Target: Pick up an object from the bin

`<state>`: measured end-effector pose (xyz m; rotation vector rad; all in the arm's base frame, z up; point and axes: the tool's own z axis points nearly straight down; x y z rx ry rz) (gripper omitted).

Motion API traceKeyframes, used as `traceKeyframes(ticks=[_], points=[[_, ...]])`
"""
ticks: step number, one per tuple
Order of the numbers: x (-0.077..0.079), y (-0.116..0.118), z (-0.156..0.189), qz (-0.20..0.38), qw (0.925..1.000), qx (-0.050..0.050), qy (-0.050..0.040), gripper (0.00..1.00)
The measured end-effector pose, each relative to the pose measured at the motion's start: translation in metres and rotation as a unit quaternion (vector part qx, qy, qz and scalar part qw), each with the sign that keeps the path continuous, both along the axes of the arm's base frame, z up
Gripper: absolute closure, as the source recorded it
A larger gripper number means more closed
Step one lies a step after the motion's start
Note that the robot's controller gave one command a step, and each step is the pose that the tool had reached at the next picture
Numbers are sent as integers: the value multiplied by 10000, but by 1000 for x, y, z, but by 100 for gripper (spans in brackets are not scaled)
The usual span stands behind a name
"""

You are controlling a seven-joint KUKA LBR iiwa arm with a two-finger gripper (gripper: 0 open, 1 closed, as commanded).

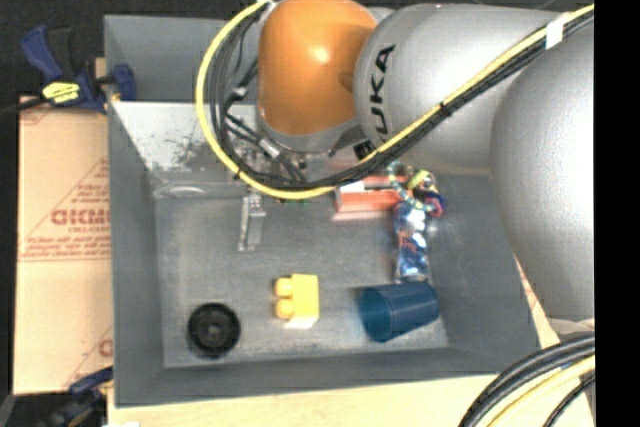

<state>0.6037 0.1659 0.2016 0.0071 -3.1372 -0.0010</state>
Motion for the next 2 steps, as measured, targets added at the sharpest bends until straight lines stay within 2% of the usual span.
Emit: traceKeyframes(ticks=[1, 2], points=[[2, -1, 5, -24, 10000, 6, -41, 0], [-46, 20, -119, 3158, 9488, 9, -49, 0]])
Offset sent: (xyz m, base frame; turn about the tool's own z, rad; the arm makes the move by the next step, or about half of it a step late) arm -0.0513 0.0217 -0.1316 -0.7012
